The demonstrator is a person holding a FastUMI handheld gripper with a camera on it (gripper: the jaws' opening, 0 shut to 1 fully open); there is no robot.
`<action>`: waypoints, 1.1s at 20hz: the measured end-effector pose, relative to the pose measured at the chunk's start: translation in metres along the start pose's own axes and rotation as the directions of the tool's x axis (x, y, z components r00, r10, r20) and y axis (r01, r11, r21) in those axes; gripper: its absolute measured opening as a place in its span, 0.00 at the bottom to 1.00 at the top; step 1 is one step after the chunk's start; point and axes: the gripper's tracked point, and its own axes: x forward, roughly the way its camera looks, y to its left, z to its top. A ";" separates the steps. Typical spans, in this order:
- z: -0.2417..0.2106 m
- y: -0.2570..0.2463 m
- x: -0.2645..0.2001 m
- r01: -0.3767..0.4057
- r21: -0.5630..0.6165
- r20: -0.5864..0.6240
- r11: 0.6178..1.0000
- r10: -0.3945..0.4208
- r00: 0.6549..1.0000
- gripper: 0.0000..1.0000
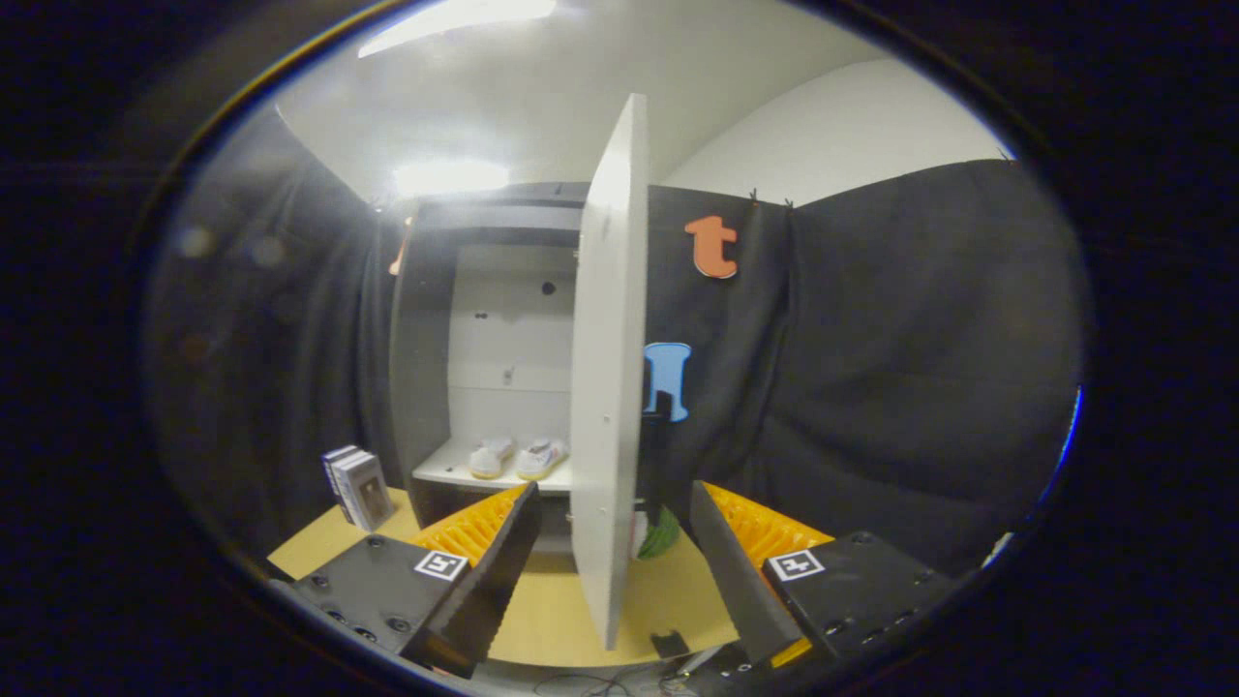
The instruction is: Open the shoe cabinet door, grab the shoes and put them into the shoe cabinet, then close the shoe cabinet door.
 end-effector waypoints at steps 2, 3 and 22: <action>0.002 -0.031 0.012 0.017 -0.006 0.001 1.000 -0.017 1.000 0.96; 0.001 -0.047 0.024 0.018 -0.011 0.001 1.000 -0.018 1.000 0.96; -0.023 -0.031 0.234 -0.256 0.035 0.019 0.966 0.255 0.967 0.96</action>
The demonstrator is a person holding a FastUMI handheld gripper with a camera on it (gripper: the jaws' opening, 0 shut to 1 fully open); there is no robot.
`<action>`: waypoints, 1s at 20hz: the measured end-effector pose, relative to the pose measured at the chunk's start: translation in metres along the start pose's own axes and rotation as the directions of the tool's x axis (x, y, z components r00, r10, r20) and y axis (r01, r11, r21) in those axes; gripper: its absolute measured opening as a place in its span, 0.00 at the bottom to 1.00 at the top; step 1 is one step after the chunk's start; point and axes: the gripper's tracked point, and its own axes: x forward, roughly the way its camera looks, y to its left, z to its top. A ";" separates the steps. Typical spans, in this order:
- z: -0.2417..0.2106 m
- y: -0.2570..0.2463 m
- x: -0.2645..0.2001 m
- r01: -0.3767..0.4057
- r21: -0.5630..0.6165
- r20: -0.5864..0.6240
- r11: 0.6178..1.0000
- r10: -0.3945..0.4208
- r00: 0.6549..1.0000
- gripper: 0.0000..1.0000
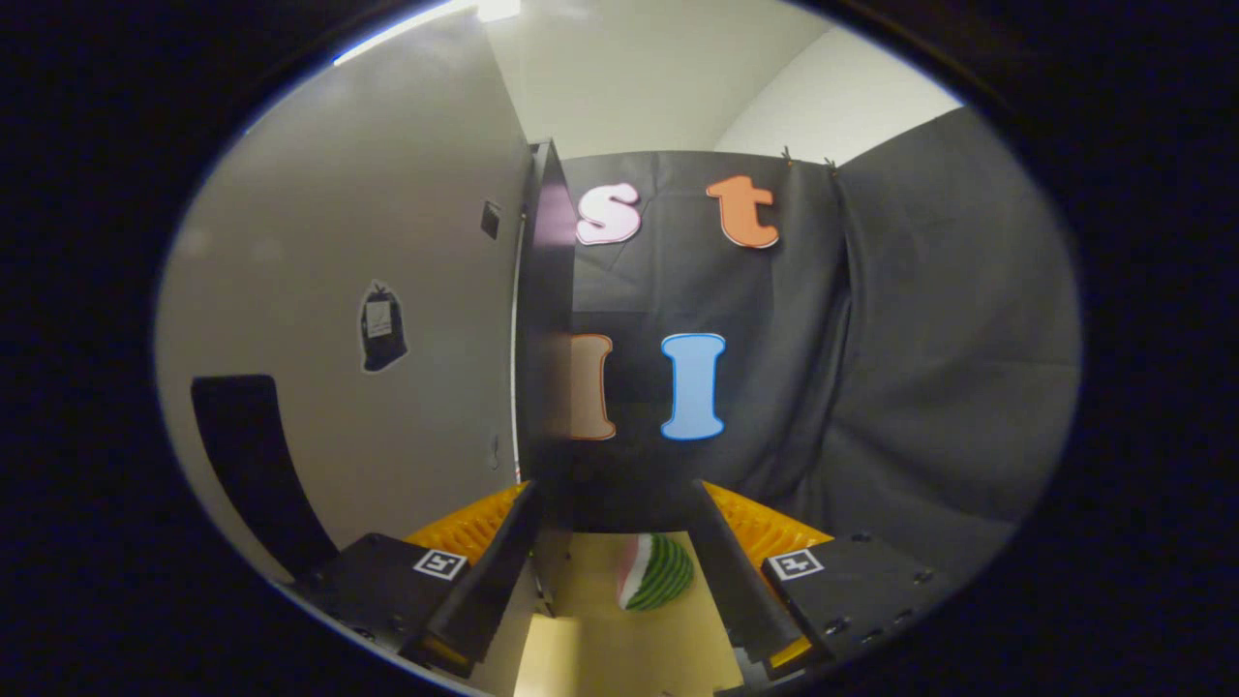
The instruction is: Open the shoe cabinet door, grab the shoes and put them into the shoe cabinet, then close the shoe cabinet door.
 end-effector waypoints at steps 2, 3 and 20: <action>0.002 -0.001 -0.004 0.020 0.003 0.000 1.000 -0.020 1.000 0.94; 0.003 -0.002 -0.005 0.027 0.015 0.002 1.000 -0.027 1.000 0.93; 0.005 0.211 0.001 0.118 0.027 0.034 0.993 -0.119 0.992 0.90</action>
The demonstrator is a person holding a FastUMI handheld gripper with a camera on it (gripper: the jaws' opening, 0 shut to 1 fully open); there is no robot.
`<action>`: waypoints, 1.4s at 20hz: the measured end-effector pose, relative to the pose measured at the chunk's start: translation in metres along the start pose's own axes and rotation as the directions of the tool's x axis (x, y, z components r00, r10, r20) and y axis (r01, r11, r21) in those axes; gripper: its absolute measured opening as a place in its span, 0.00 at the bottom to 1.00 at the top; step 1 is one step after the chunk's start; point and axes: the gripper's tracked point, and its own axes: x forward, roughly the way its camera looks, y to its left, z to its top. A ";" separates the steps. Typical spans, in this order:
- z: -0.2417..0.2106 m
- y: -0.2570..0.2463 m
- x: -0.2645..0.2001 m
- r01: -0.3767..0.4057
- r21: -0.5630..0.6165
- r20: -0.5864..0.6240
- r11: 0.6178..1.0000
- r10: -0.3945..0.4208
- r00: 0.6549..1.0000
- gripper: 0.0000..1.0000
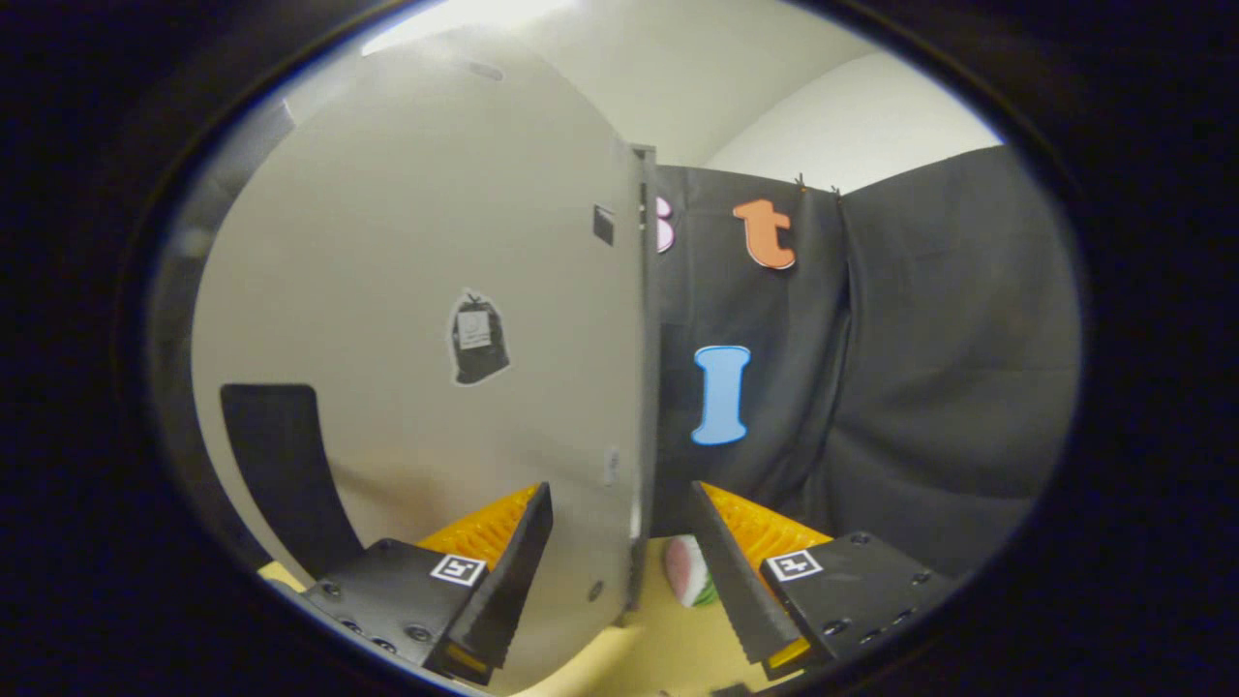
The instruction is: Open the shoe cabinet door, grab the shoes and put them into the shoe cabinet, then close the shoe cabinet door.
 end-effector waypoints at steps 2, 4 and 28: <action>-0.002 0.040 0.011 -0.017 0.001 -0.001 1.000 0.017 1.000 0.91; -0.008 0.074 0.024 -0.029 -0.014 -0.012 0.999 0.029 1.000 0.92; -0.025 0.174 0.139 -0.073 0.054 -0.029 0.996 0.075 0.997 0.90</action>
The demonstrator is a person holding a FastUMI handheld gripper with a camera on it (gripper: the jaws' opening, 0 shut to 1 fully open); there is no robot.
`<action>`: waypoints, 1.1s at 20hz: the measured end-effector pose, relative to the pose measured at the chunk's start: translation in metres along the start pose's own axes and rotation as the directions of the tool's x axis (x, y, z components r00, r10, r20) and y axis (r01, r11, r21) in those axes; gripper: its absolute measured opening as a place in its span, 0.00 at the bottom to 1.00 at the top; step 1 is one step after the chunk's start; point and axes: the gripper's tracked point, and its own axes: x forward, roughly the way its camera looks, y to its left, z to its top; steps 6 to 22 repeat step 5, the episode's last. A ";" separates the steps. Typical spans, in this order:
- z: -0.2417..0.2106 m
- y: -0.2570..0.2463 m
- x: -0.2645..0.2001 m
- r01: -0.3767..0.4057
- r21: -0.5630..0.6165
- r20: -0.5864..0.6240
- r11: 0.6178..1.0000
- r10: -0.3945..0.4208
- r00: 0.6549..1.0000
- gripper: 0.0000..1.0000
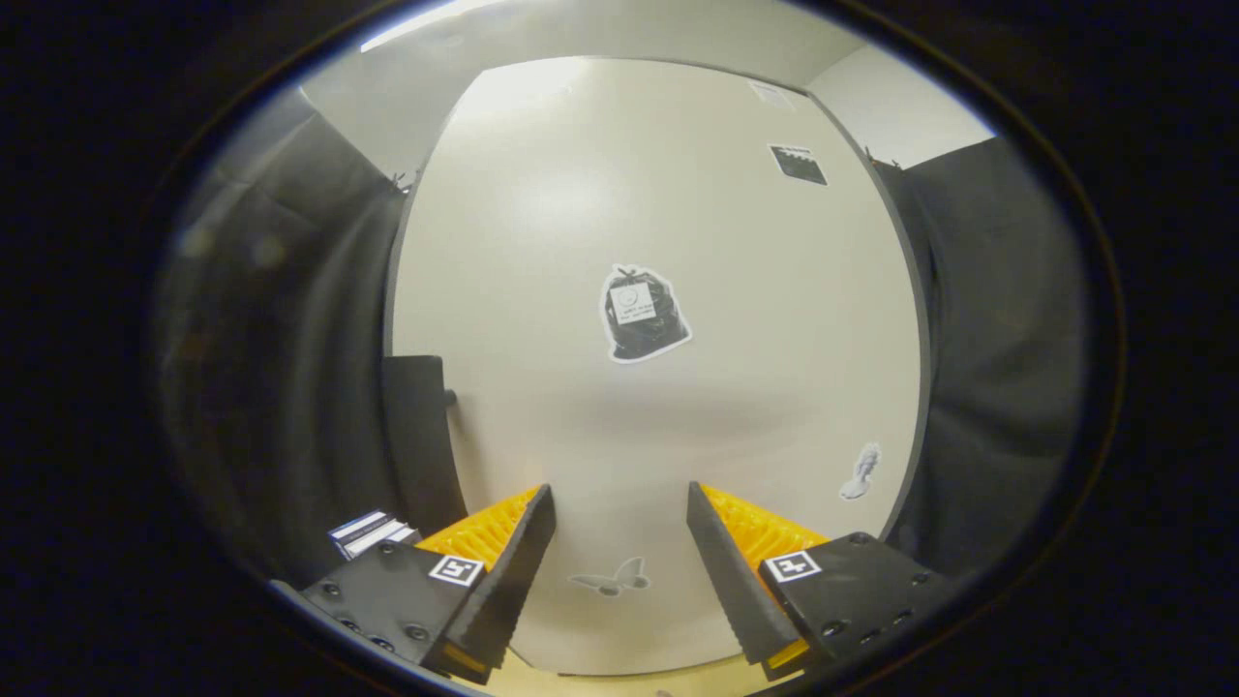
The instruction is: Open the shoe cabinet door, grab the shoes and put them into the shoe cabinet, then close the shoe cabinet door.
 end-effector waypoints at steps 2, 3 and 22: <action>0.000 0.002 0.004 -0.002 -0.001 0.000 1.000 0.002 1.000 0.90; 0.001 0.002 0.004 -0.001 -0.005 0.010 1.000 0.001 1.000 0.90; 0.000 0.001 0.003 -0.005 -0.006 0.011 1.000 0.005 1.000 0.90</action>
